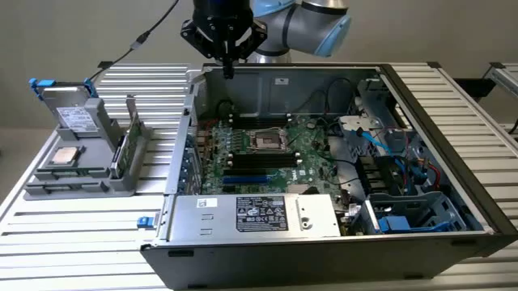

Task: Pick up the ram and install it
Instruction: 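Reach for the ram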

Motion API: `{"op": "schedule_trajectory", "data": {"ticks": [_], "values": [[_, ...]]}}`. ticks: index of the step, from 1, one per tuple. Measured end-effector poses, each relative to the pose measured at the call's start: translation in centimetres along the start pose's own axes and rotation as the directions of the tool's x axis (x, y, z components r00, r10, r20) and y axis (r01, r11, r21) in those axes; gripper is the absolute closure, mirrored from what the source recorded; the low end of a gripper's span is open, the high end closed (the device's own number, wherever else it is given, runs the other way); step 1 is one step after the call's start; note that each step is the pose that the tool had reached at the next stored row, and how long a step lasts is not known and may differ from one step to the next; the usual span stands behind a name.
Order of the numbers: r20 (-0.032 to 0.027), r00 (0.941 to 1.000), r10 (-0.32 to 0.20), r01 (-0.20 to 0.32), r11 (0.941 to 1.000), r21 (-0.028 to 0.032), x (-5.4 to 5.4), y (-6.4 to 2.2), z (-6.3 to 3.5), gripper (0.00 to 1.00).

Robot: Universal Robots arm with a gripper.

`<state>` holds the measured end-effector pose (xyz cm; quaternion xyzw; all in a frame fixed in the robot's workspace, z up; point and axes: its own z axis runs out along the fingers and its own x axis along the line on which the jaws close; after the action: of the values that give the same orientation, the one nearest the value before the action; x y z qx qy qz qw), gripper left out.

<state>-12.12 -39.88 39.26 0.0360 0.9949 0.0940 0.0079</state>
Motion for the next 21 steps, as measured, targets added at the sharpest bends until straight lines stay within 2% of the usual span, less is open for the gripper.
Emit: {"op": "schedule_trajectory", "data": {"ticks": [13,15,21], "values": [[-0.001,1.0,0.0,0.0,0.9999,-0.0134,0.0,0.0,0.0,0.9],[-0.0019,1.0,0.0,0.0,0.9999,-0.0142,0.4,-0.03,0.0,0.9],[-0.0181,0.9998,0.004,-0.004,0.9999,-0.0129,3.0,-0.23,0.02,0.9]]}}
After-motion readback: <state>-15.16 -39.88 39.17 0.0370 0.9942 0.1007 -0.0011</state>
